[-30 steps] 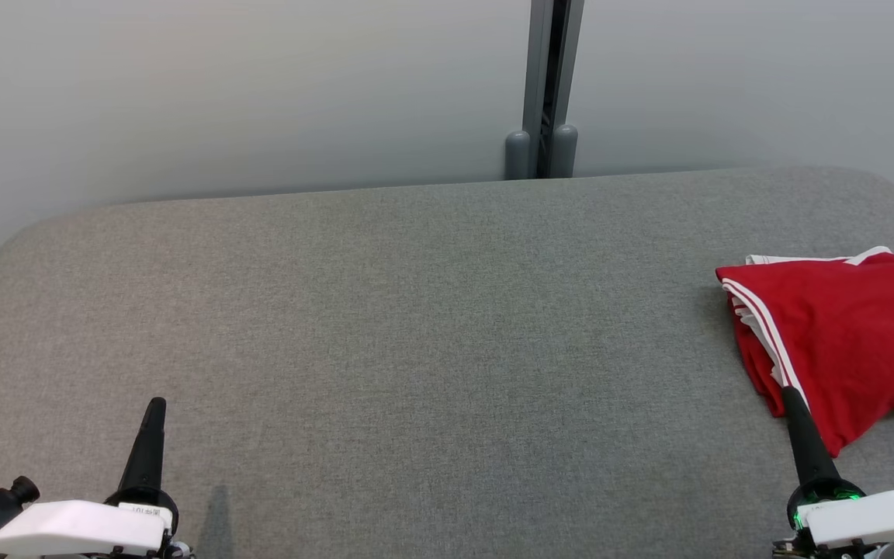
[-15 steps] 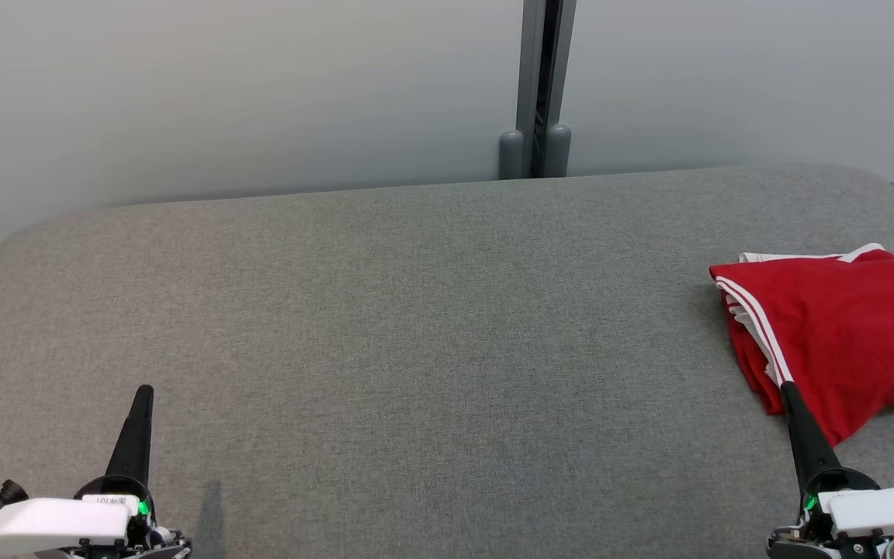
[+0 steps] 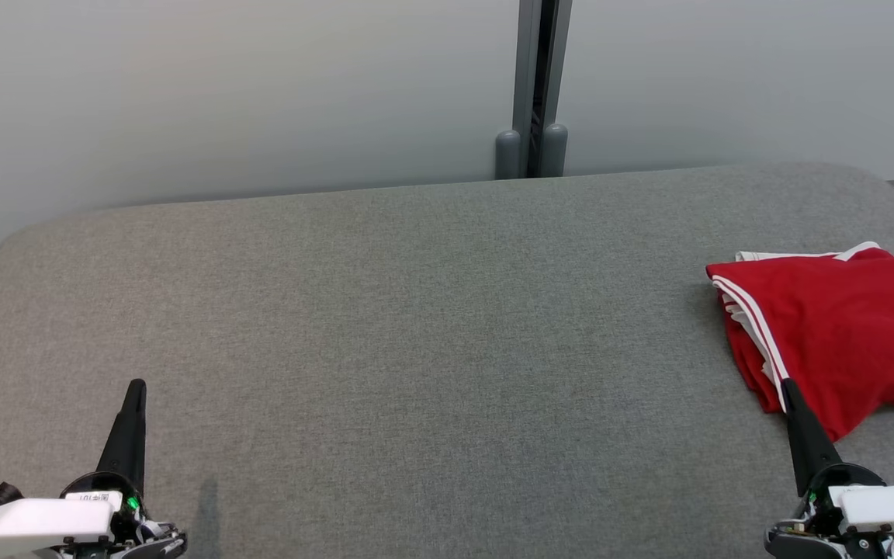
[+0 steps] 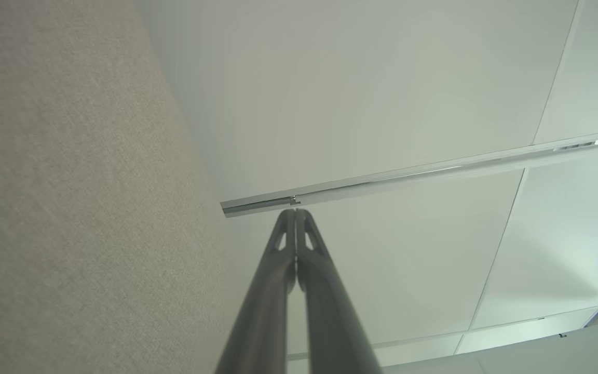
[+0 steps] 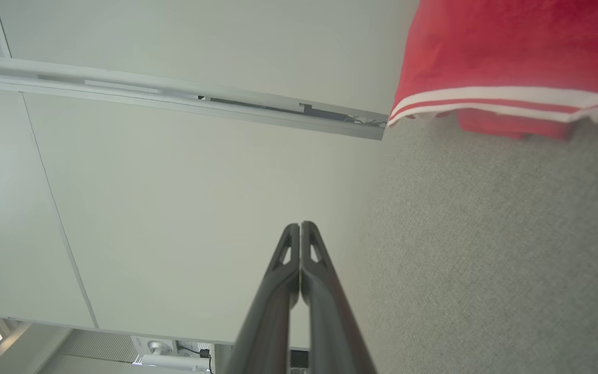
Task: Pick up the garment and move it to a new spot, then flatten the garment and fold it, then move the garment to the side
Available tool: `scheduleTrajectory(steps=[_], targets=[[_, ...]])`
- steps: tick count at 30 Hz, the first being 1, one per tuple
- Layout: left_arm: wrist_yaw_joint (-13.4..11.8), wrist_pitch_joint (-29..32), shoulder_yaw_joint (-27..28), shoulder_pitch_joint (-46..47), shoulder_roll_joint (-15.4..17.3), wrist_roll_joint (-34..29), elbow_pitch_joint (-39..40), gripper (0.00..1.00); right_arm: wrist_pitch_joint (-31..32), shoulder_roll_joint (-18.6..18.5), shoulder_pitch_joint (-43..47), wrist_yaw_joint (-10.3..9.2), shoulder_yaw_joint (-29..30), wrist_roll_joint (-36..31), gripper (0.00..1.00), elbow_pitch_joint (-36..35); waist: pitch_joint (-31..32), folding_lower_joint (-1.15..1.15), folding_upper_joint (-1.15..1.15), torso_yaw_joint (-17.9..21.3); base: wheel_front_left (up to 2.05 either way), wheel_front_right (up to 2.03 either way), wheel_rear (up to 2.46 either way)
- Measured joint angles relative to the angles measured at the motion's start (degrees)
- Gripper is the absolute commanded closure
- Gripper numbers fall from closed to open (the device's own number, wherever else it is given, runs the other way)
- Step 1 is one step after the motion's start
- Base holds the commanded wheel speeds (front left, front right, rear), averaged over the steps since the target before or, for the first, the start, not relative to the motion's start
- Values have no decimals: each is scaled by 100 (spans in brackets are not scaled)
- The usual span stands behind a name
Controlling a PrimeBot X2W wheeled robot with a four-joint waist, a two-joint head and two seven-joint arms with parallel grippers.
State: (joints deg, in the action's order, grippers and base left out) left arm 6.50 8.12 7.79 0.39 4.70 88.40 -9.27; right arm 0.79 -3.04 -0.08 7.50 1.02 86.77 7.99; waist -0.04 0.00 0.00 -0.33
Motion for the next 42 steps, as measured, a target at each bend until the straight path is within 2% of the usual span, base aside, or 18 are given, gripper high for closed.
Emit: scheduleTrajectory(steps=[17,42], targets=[[96,171,165,54,-81,531,-45,100,47,-3,-56,0,-10,660,100,41,-1,0,0,33,0,0,0],[96,192,192,70,-111,534,-46,100,74,-2,-57,-1,-5,660,100,42,-1,0,0,33,0,0,0]])
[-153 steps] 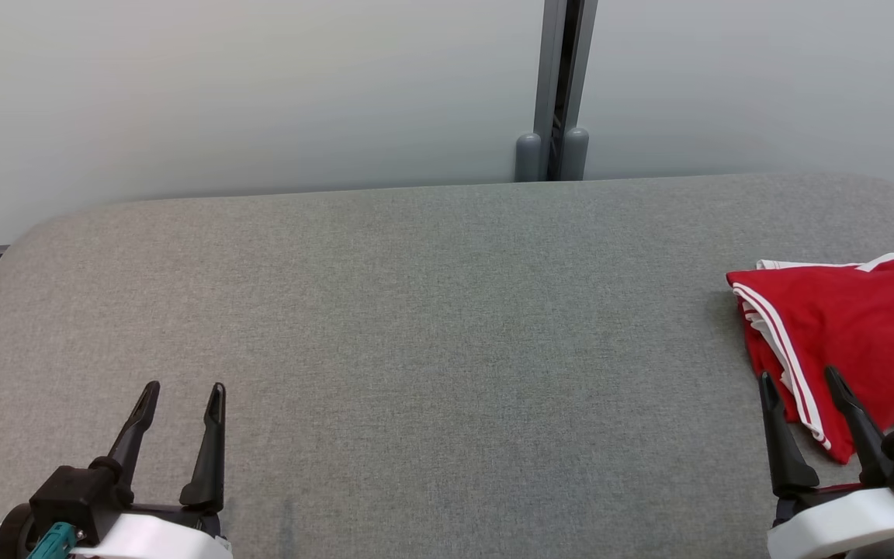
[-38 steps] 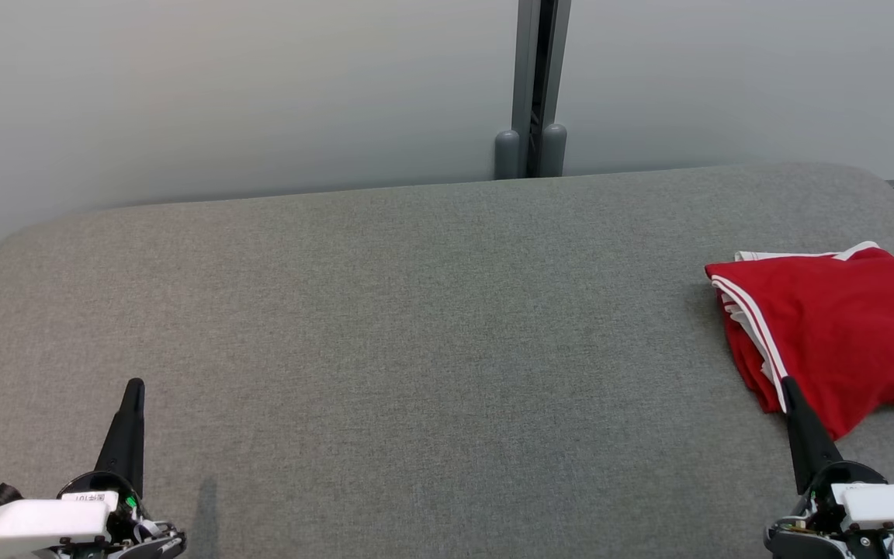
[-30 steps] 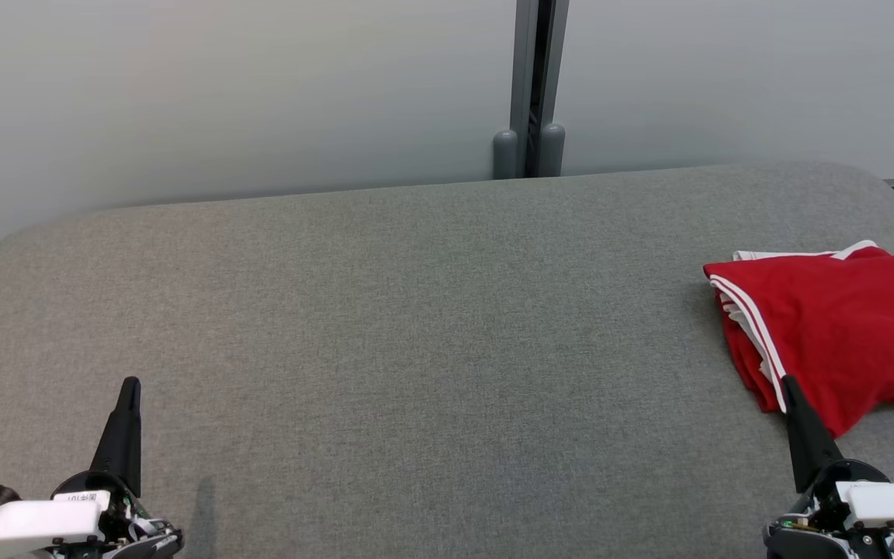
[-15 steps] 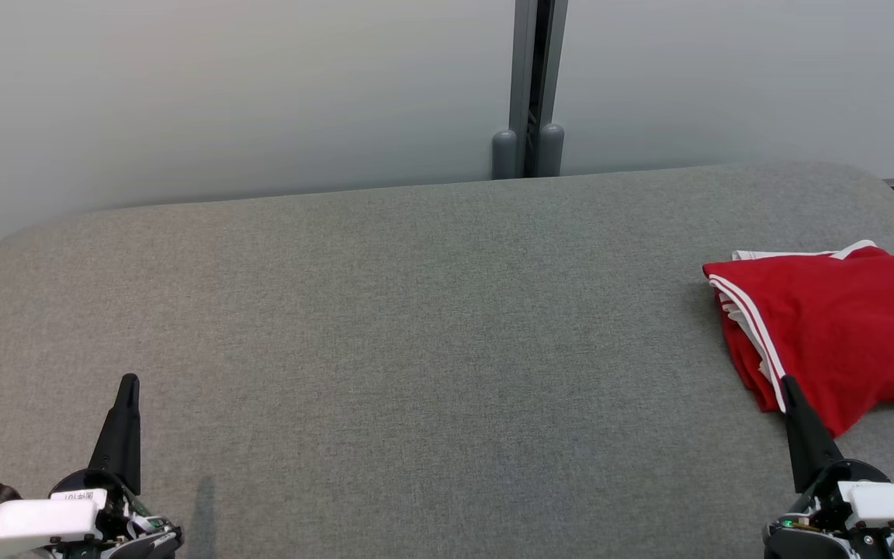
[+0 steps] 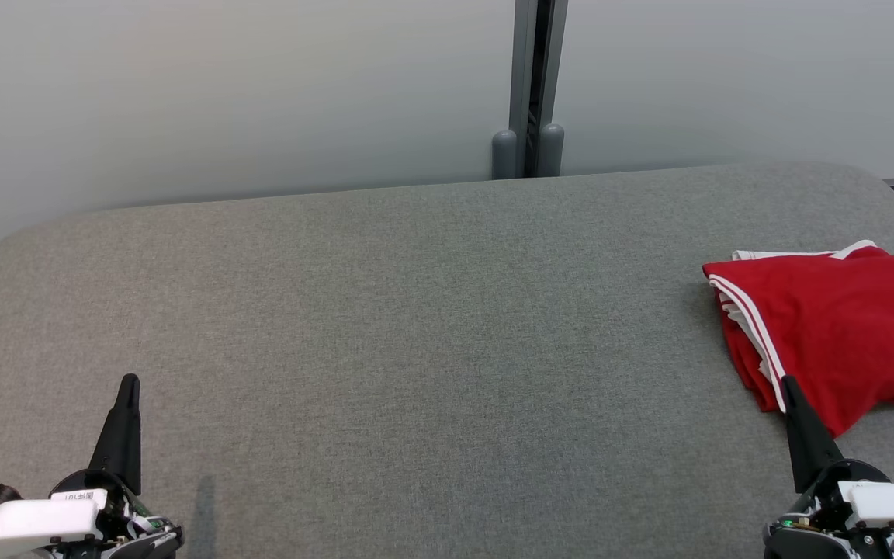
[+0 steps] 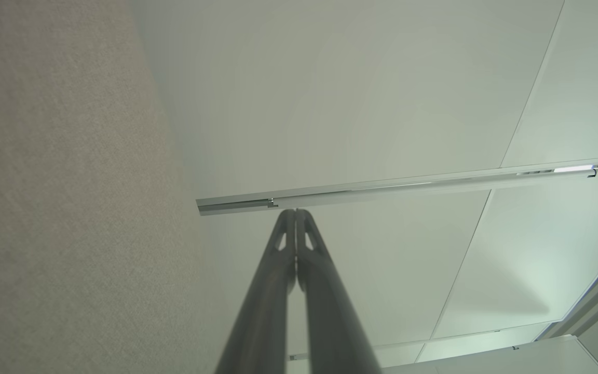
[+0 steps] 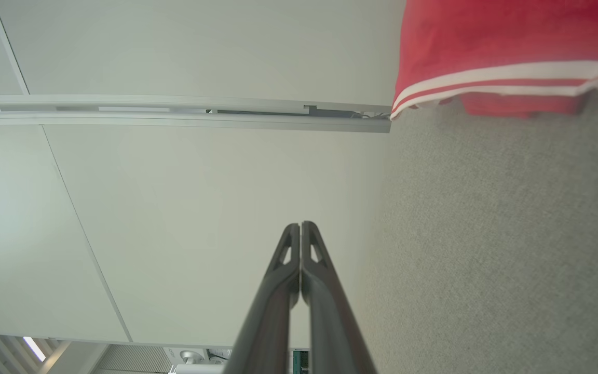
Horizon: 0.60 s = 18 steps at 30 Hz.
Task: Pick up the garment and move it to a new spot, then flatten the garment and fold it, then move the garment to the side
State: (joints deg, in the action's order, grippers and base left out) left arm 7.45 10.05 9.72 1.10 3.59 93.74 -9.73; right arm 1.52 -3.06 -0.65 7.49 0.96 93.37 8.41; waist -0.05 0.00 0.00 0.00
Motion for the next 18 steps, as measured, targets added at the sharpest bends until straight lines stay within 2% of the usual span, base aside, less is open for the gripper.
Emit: scheduleTrajectory(steps=[18], targets=[[0,3,16,1,-11,-11,0,100,5,1,-1,1,8,-3,100,1,0,0,0,0,0,0,0]])
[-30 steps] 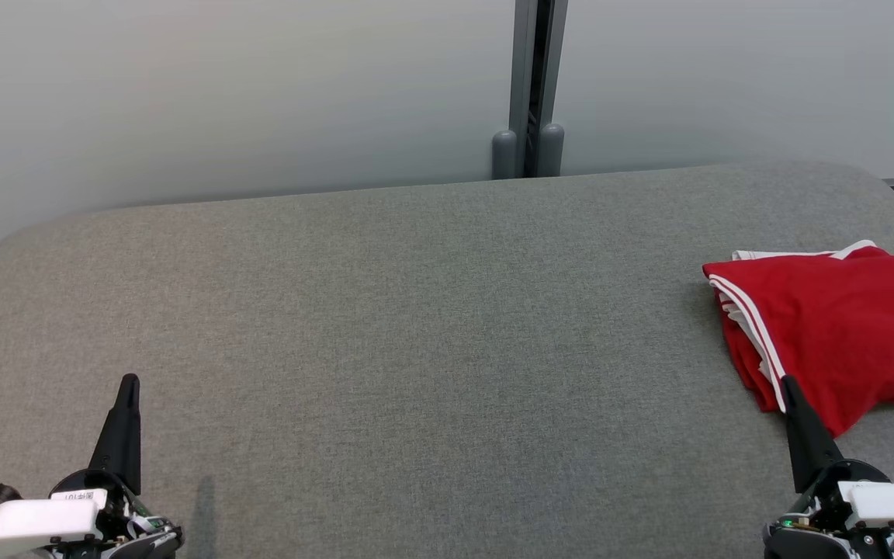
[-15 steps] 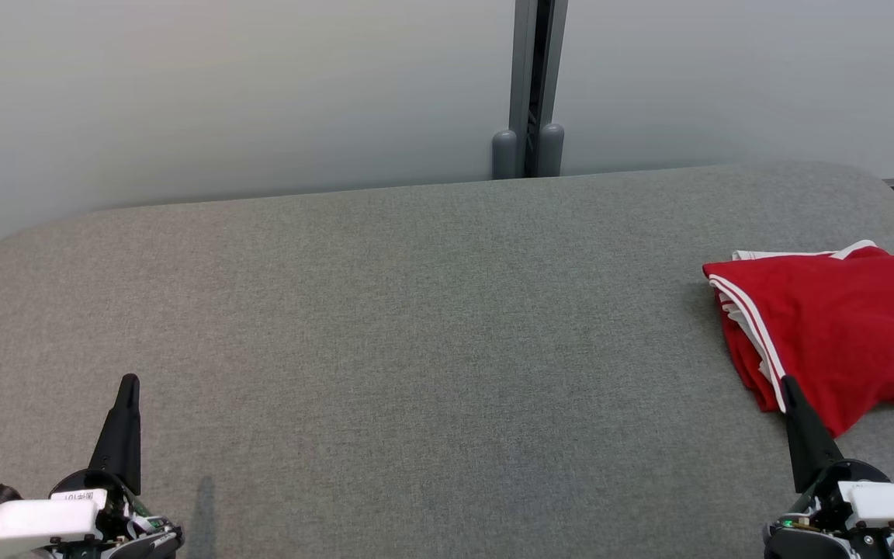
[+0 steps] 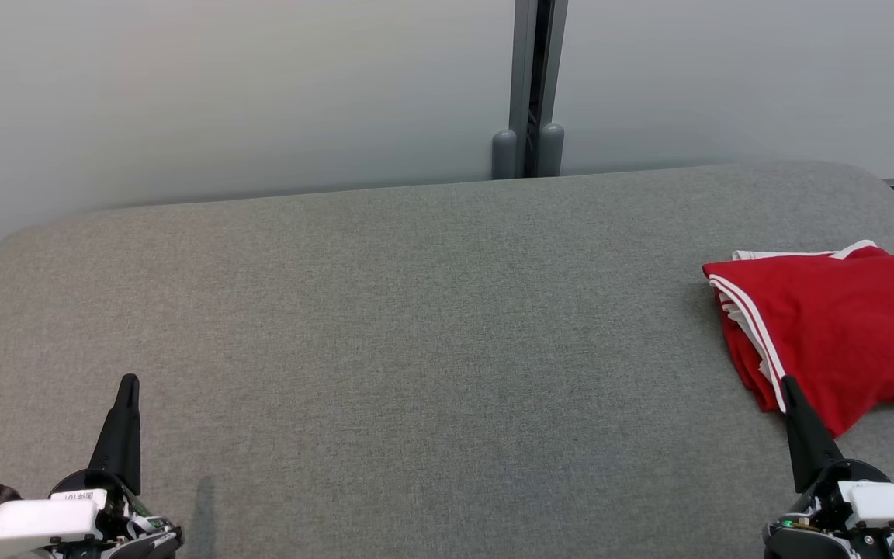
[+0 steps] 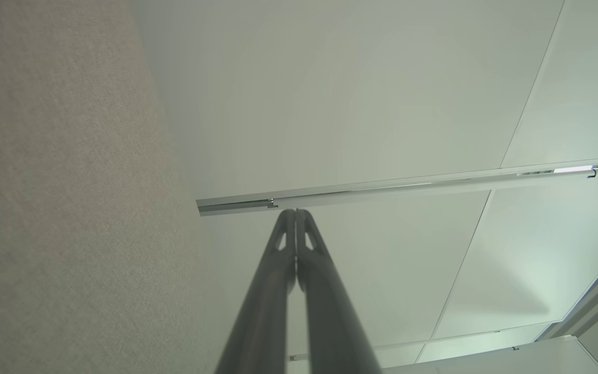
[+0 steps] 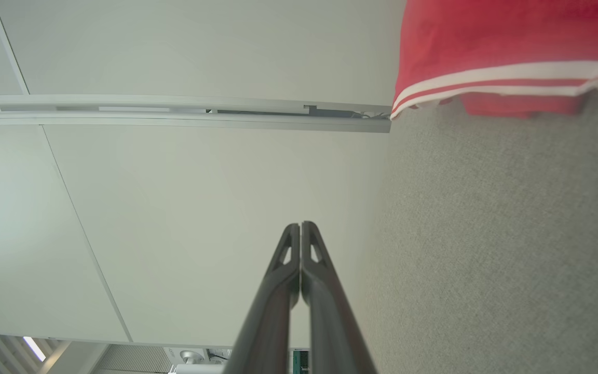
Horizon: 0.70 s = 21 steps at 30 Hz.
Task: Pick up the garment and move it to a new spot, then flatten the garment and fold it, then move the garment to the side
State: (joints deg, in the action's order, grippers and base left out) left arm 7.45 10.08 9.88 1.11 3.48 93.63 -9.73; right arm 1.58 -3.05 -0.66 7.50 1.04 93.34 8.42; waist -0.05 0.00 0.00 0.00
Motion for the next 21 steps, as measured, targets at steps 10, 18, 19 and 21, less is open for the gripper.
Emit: scheduleTrajectory(steps=[10,18,19,21], targets=[[0,7,8,1,-7,-2,-1,100,1,1,0,-1,2,0,100,0,0,0,0,0,0,0,0],[0,24,13,2,-11,-16,-1,100,2,2,0,-1,3,-1,100,0,0,0,0,0,0,0,0],[0,25,14,2,-12,-16,-1,100,2,3,0,-1,4,-1,100,0,0,0,0,0,0,0,0],[0,25,14,2,-12,-16,-1,100,2,3,0,-1,3,-1,100,0,0,0,0,0,0,0,0]])
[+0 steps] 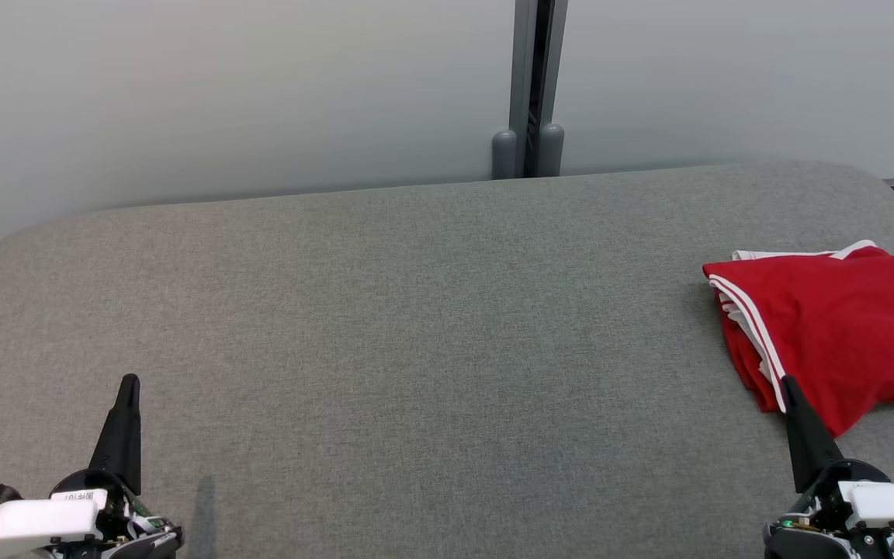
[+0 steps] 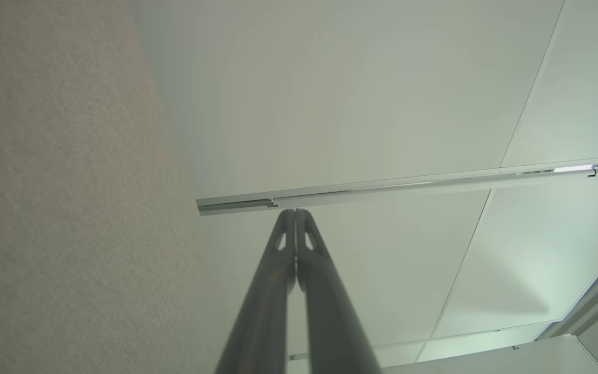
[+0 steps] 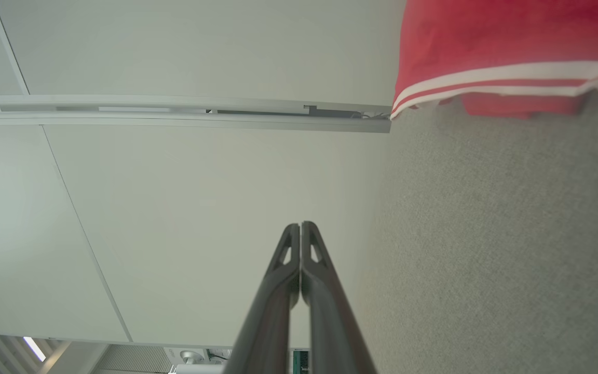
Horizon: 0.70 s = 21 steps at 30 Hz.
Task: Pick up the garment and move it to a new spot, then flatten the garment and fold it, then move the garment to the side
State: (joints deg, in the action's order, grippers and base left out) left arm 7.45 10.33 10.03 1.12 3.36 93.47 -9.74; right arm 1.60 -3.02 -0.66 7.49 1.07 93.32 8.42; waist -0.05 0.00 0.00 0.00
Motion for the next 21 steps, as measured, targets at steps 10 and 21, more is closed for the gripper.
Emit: scheduleTrajectory(steps=[10,21], targets=[[0,7,7,2,-5,-8,0,100,7,2,0,0,4,-1,100,0,0,0,0,0,0,0,0],[0,8,12,3,-10,-9,0,100,8,3,0,0,7,-1,100,0,0,0,0,0,0,0,0]])
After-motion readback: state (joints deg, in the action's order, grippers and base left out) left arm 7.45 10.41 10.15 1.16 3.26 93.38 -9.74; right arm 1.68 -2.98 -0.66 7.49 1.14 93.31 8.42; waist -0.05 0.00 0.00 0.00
